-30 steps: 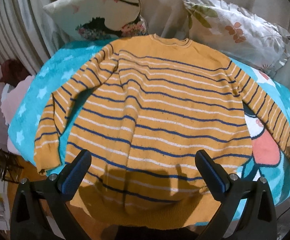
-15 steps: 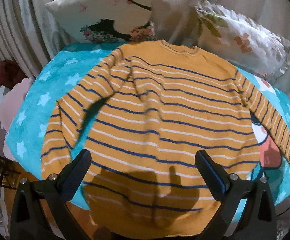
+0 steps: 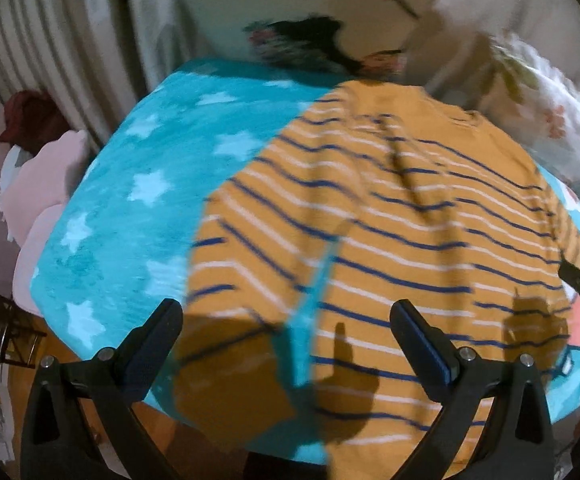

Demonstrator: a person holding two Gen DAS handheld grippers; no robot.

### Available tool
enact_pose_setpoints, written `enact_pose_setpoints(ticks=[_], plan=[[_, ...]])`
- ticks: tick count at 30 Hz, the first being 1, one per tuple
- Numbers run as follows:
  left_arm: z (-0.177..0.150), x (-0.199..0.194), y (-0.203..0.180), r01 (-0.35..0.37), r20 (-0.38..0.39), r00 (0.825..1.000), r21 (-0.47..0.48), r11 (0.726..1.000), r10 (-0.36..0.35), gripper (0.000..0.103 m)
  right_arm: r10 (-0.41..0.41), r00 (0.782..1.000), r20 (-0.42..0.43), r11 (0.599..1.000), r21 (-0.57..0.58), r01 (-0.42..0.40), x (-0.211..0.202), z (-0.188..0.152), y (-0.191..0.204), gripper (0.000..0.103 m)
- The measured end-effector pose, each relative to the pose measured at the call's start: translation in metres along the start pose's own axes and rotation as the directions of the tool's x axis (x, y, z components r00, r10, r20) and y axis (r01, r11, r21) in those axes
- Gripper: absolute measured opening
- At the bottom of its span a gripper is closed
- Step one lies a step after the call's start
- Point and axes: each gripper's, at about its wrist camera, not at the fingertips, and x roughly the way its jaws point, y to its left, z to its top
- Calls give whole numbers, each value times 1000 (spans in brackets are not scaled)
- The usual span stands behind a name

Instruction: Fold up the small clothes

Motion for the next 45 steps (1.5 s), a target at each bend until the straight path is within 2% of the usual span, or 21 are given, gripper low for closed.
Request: enact_pose_setpoints(ticks=[3,6,9,10,11,12,13,14,16,17,20,24,28,30,31,32,34,39,44,45], plan=[[1,23,31,-7,-30,1000,-12,1000,7,103,4,1000,-22,999,-36,-5,2,-5,28,70],[-1,46,47,-5,-75,997,9,1000,6,103,-2,999,-37,998,-59,0,2,-12,49,70],[-2,64,54,72,-123,990,20,997,-69,103,-18,999,-52,998,-63,15,2,-19,60,70],[-2,69,56,120,-139,983,12,993,-117,98,-24,998,-56,998,-62,20,2,-21,61,70],[-3,73,58,155,-155,976,1,988,-153,74,-32,998,-61,998,-59,28,2,-23,63,70],[-1,72,59,136,-143,981,12,991,-133,66,-39,997,-66,998,-56,35,2,-25,63,70],[1,70,58,125,-131,984,38,991,-119,20,-46,996,-70,998,-52,43,2,-26,63,70],[4,69,60,147,-145,980,48,988,-139,10,-52,996,-72,998,-49,48,1,-26,65,70],[13,70,76,201,-160,967,-8,980,-200,9,-61,995,-74,997,-44,58,-1,-27,66,70],[16,71,83,200,-161,966,-19,980,-201,9,-64,995,-74,997,-41,61,-1,-26,67,70],[30,70,110,88,-124,988,-17,996,-89,9,-65,995,-72,997,-36,63,-3,-26,72,70],[54,69,150,-49,-78,996,-47,998,45,8,-56,995,-77,997,-54,52,-1,-29,86,70],[63,57,168,-63,-55,997,-82,995,59,13,-1,995,-100,995,-103,-9,4,-33,111,70],[59,40,163,-57,-20,998,-78,995,56,16,63,991,-121,987,-140,-80,6,-38,128,70],[55,29,158,-50,-3,999,-67,996,50,23,119,983,-138,977,-161,-141,6,-40,139,70],[52,17,151,-37,16,999,-53,998,38,37,150,978,-148,969,-176,-175,7,-42,147,70],[52,1,141,-7,47,999,-46,999,9,54,209,963,-173,943,-223,-245,8,-48,168,70],[50,-31,119,24,108,994,-13,1000,-22,61,278,930,-239,893,-292,-342,15,-60,202,70],[45,-41,107,-18,128,992,32,999,14,63,352,855,-381,854,-242,-460,37,-78,220,71],[44,-42,108,-27,128,991,36,999,22,63,357,851,-384,851,-242,-466,36,-82,222,72]])
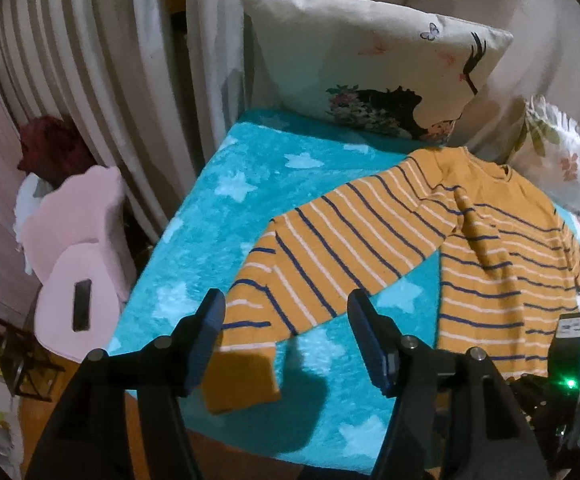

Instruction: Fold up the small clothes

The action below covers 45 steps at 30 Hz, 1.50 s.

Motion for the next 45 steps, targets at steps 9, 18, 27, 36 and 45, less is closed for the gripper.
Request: enact_pose_setpoints(ticks=[9,18,27,36,45], plan=[[-8,5,4,-14,-30,999,-15,1000,13,63,85,996,-23,994,-69,-86,3,-7,19,72],[-15,-2,-14,-5,-34,999,-23,1000,5,63,124,992,-7,988,-94,-124,-5,-7,15,72],[-24,-15,-57,-8,-30,1000,-12,1000,8,63,73,994,77,991,-119,-64,-37,-13,-11,72],[-45,-17,-117,-1,-62,998,-9,1000,1,63,39,990,137,999,-24,-36,-75,-30,-87,72],[-98,21,-128,82,-196,974,-174,981,-116,63,-121,970,210,979,189,81,-137,-85,-212,73]])
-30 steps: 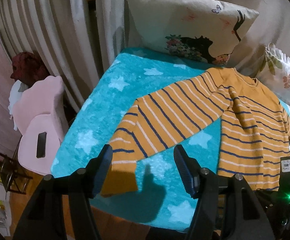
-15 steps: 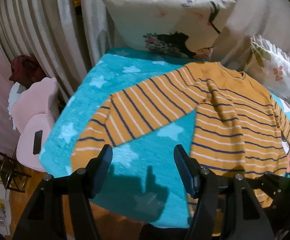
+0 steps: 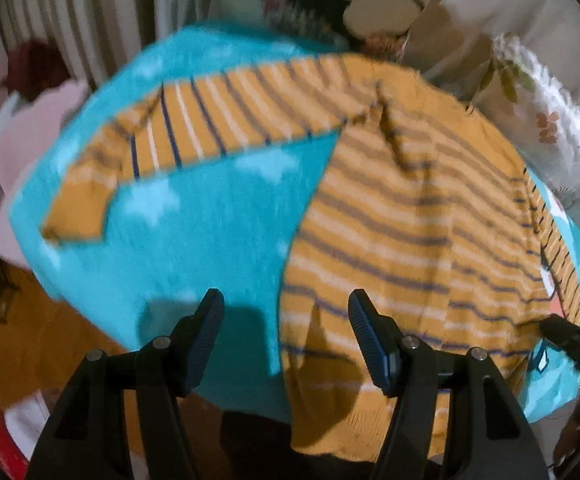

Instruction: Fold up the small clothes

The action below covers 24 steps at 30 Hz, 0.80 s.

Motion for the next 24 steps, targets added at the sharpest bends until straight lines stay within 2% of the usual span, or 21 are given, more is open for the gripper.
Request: enact_pose_setpoints(ticks=[3,6,10,12,13,15,16,18,19,21,24], plan=[[-22,17,1,21,-55,998,-35,999,-23,63,-14,1000,-13,998,69,15,-9,-18,-45,75],[-37,26,0,39,-80,996,-57,998,-43,63,30,998,-58,991,128,-22,-5,-38,-72,75],[-50,27,-8,77,-54,995,-47,996,-79,75,130,987,-99,982,147,-115,4,-60,-75,75],[-53,26,-13,95,-49,994,-35,995,-96,75,141,983,-115,984,126,-127,13,-65,-66,77],[-54,26,-15,104,-51,993,-31,994,-105,74,127,987,-97,988,95,-118,13,-66,-59,81],[-57,25,-22,109,-58,992,-8,994,-109,44,139,985,-98,989,59,-133,17,-67,-47,81],[-57,26,-26,110,-76,991,6,994,-109,12,153,984,-95,988,46,-149,18,-67,-42,79],[-59,26,-29,118,-103,988,-4,993,-118,8,183,978,-101,983,8,-183,21,-69,-30,55],[-61,23,-29,109,-103,989,-2,994,-109,8,181,977,-109,983,-11,-183,23,-70,-26,24],[-64,12,-30,95,-95,991,2,996,-94,8,188,976,-113,981,-18,-191,23,-71,-24,16],[-71,-15,-27,104,-77,992,-3,995,-104,8,226,968,-111,973,-27,-230,0,-79,-35,13]])
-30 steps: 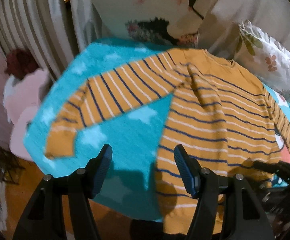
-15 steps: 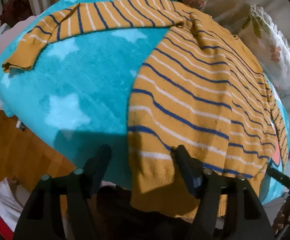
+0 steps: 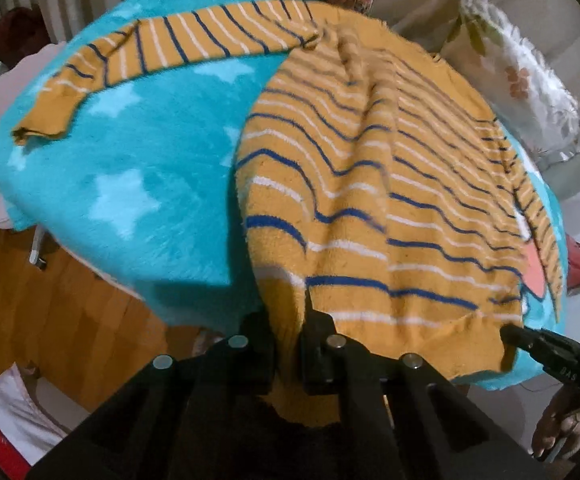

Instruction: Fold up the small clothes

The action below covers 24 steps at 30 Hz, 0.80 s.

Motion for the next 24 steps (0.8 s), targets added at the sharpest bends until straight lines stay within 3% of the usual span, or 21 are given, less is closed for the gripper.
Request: enact_pose_setpoints(ticks=[3,7,9,11,13,16,18,20,24], plan=[[-12,-15,1,28,-7,1000,-23,999,-28,8,0,999,-37,998,-67,-2,-30,-26,-3,13],[-25,9,-3,-35,-69,997,-29,999,33,9,-73,990,-123,992,-114,59,-29,-53,-15,8],[-23,17,3,-40,-101,994,-73,997,32,12,-101,987,-127,991,-103,88,-27,-59,-23,8],[-22,12,10,-30,-90,996,-105,994,21,18,-98,989,-107,994,-57,93,-31,-59,-33,8],[-18,1,9,-65,-56,997,-90,994,60,26,-154,986,-57,988,-36,152,-42,-54,-40,9],[-6,-19,-1,-142,16,990,-44,989,143,42,-210,978,1,978,-17,210,-53,-37,-44,22],[4,-30,-9,-161,61,985,-31,986,163,47,-262,964,32,964,-34,263,-54,-19,-38,31],[12,-42,-15,-164,104,981,-24,986,166,54,-339,938,70,936,-80,344,-57,1,-17,41],[21,-66,-30,-198,169,966,7,980,194,57,-437,883,169,874,-150,462,-63,44,37,56]])
